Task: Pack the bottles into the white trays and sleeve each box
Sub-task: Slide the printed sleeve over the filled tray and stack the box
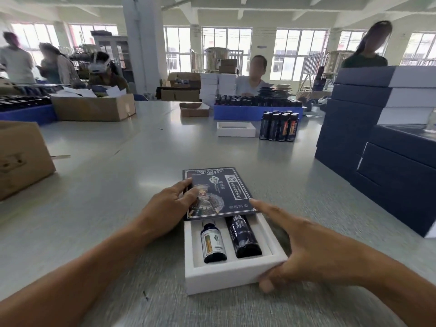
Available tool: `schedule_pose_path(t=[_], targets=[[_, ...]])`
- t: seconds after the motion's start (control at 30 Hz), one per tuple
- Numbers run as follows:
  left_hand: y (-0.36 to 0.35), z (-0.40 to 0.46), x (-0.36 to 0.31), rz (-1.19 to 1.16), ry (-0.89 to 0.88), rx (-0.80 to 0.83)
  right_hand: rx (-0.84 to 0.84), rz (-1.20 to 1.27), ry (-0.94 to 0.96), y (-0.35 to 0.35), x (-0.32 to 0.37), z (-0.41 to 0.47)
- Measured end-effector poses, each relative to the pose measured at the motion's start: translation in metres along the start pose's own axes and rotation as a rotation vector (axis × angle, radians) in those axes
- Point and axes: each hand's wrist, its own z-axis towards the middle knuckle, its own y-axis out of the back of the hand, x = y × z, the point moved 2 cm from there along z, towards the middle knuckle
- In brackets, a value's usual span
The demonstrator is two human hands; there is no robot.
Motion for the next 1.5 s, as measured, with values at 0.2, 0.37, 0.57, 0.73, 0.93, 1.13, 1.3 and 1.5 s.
schedule_pose_path(t=[0.2,0.37,0.57,0.73,0.93,1.13,1.3,1.5], targets=[[-0.004,-0.003,-0.002,0.012,-0.024,0.03,-0.06,-0.029,0.01,0.0,-0.008,0.002],[-0.007,-0.004,-0.003,0.027,-0.043,0.02,-0.29,-0.123,0.023,-0.002,-0.014,0.01],[-0.006,-0.006,-0.004,0.0,-0.039,0.014,-0.395,-0.222,0.024,-0.005,-0.014,0.018],[-0.006,-0.007,-0.007,-0.053,-0.048,-0.009,-0.323,-0.12,0.067,0.002,-0.023,0.015],[0.003,-0.013,-0.012,0.08,-0.076,-0.16,-0.213,-0.034,0.085,0.011,-0.027,0.011],[0.008,0.005,0.0,0.067,-0.042,-0.116,-0.228,0.02,0.096,0.013,-0.031,0.01],[0.007,0.01,0.007,-0.115,-0.037,-0.057,-0.347,0.029,0.104,0.008,-0.031,0.012],[0.014,0.009,0.007,-0.128,-0.032,-0.125,-0.43,0.036,0.08,0.003,-0.03,0.014]])
